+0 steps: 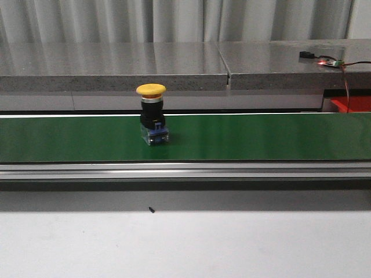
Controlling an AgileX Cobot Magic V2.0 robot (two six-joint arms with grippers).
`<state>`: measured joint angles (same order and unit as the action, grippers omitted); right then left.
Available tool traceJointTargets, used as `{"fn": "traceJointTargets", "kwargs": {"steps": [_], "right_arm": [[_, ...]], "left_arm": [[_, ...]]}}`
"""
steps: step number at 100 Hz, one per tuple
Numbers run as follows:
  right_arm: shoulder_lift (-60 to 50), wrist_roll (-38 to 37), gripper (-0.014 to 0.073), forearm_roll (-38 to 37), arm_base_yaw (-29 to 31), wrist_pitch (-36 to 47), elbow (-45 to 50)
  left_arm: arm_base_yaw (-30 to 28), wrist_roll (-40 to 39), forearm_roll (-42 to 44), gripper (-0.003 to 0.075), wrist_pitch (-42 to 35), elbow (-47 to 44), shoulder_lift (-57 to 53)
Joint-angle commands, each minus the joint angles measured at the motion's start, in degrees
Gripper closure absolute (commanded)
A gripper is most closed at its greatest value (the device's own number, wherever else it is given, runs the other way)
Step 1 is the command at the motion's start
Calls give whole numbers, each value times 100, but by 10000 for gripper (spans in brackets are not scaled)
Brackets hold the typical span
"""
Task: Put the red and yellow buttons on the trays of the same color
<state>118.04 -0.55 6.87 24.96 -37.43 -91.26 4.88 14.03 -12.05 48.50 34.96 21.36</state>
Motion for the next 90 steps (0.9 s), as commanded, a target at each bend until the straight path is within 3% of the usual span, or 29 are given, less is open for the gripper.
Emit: {"fn": "traceJointTargets", "kwargs": {"steps": [1, 46, 90], "right_arm": [[-349, 8, 194, -36, 44, 276, -145], [-1382, 55, 197, -205, 26, 243, -68], [-3426, 55, 197, -205, -327, 937, 1694]], "left_arm": [[45, 0, -122, 739, -370, 135, 40], [45, 0, -122, 739, -370, 135, 40], [45, 0, -122, 739, -370, 135, 40]]}}
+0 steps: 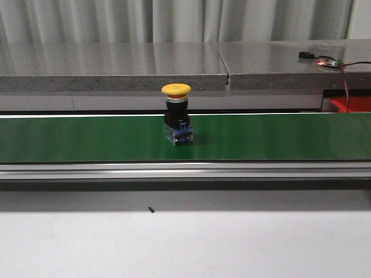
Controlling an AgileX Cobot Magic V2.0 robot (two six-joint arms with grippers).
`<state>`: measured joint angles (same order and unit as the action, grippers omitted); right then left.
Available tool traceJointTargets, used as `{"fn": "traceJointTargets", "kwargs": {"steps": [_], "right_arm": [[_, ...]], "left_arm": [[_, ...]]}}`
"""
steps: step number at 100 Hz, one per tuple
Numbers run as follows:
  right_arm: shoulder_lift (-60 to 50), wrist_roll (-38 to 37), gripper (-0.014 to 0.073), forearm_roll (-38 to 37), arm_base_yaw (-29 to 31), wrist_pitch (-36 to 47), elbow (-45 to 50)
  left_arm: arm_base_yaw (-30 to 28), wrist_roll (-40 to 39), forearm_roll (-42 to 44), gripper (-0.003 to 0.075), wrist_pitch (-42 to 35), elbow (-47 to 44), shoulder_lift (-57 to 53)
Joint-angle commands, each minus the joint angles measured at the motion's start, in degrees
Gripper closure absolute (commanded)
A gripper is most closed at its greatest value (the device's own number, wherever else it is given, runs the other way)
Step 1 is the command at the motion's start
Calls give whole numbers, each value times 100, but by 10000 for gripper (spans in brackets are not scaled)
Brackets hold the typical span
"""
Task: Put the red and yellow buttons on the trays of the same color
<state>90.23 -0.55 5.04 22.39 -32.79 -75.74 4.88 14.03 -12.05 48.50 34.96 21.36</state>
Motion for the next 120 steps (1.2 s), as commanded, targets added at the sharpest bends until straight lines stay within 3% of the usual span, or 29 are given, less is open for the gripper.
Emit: {"fn": "traceJointTargets", "kwargs": {"steps": [1, 29, 48, 57, 74, 120], "right_arm": [[-680, 55, 197, -23, -91, 482, 195], [-1835, 55, 197, -154, -674, 544, 1214], [-2313, 55, 194, -155, -1283, 162, 1409], [-2327, 55, 169, -155, -1569, -113, 1409], [-2262, 261, 38, -149, -2070, -664, 1409], [-1608, 1486, 41, -95, -3661, -1202, 1184]], "left_arm": [[45, 0, -122, 739, -370, 135, 40], [45, 0, -122, 739, -370, 135, 40], [45, 0, -122, 739, -370, 135, 40], [45, 0, -122, 739, -370, 135, 40], [45, 0, -122, 739, -370, 135, 40], [45, 0, -122, 739, -370, 135, 40]]}}
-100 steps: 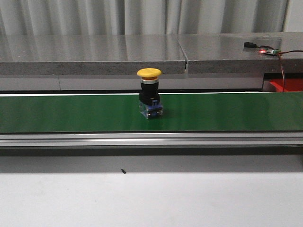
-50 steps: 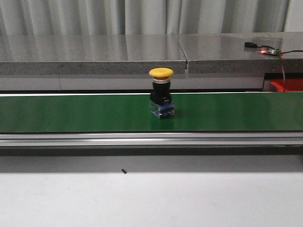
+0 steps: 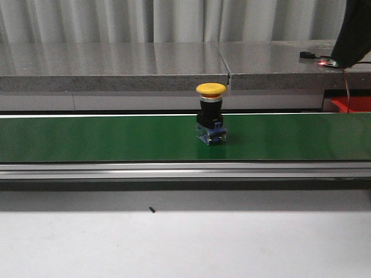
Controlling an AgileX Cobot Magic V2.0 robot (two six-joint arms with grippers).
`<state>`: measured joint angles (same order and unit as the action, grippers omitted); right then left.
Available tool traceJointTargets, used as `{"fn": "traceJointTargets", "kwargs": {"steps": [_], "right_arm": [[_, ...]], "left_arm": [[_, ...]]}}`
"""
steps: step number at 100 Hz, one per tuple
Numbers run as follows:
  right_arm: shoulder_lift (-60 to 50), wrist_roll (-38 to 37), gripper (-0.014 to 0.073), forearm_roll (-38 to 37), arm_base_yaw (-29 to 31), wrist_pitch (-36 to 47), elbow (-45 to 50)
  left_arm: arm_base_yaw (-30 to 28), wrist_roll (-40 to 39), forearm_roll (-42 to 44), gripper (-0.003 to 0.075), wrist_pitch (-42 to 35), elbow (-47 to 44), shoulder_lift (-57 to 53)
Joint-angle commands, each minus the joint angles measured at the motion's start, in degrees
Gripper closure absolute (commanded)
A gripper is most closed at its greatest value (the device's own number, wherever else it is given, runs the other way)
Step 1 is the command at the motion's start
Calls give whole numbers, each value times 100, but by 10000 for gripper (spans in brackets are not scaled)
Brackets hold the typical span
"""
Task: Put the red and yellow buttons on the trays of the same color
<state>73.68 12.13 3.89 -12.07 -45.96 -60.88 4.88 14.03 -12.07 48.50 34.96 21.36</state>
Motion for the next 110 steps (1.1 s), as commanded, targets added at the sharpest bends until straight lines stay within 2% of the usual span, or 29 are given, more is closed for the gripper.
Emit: {"fn": "traceJointTargets", "kwargs": {"steps": [1, 35, 56, 75, 93, 100, 110], "right_arm": [[87, 218, 41, 20, -234, 106, -333], [1214, 482, 41, 279, -896, -601, -1251], [2046, 723, 41, 763, -943, -1182, -2109], [2592, 748, 41, 794, -943, -1076, -2630], [2899, 760, 46, 868, -943, -754, -2742], [2980, 760, 102, 868, -943, -747, -2747], [3029, 760, 298, 868, -943, -775, -2747]], "left_arm": [[45, 0, -121, 739, -370, 135, 40], [45, 0, -121, 739, -370, 135, 40], [45, 0, -121, 739, -370, 135, 40], [45, 0, -121, 739, -370, 135, 40], [45, 0, -121, 739, -370, 135, 40], [45, 0, -121, 739, -370, 135, 40], [45, 0, -121, 739, -370, 135, 40]]}}
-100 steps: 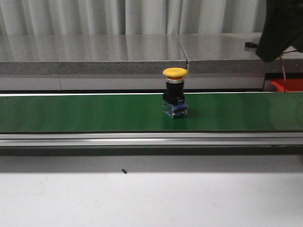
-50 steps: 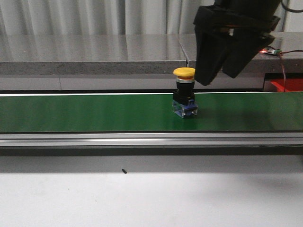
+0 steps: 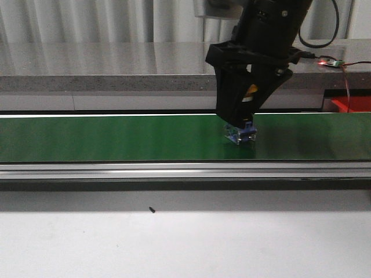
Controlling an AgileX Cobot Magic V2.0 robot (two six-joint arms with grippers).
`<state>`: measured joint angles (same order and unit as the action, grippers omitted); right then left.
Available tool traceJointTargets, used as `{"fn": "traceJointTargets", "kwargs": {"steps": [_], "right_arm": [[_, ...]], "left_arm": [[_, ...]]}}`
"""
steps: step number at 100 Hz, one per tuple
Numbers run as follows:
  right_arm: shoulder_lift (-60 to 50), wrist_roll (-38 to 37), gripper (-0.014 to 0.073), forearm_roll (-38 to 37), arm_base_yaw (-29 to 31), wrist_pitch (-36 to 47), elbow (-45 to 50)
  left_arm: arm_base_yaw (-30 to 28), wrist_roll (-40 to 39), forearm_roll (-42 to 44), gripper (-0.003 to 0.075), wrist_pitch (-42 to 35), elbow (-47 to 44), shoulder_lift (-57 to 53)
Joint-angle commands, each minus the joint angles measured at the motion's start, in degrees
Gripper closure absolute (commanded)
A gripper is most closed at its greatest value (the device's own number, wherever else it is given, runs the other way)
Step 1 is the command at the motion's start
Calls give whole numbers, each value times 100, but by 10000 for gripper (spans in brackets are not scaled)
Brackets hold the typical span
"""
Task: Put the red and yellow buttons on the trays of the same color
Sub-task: 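Lower the right gripper onto the yellow button and grasp it, then carry the yellow button into the yellow tray and release it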
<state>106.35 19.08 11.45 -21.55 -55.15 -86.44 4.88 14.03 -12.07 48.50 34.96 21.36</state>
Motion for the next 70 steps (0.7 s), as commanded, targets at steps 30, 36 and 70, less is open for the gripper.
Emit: {"fn": "traceJointTargets", "kwargs": {"steps": [30, 36, 70], "right_arm": [[-398, 32, 471, 105, 35, 143, -177], [-527, -88, 471, 112, 67, 116, -172], [-1627, -482, 471, 90, 845, -2, 638]], "left_arm": [[45, 0, -121, 739, -370, 135, 40], [45, 0, -121, 739, -370, 135, 40], [45, 0, -121, 739, -370, 135, 40]]}}
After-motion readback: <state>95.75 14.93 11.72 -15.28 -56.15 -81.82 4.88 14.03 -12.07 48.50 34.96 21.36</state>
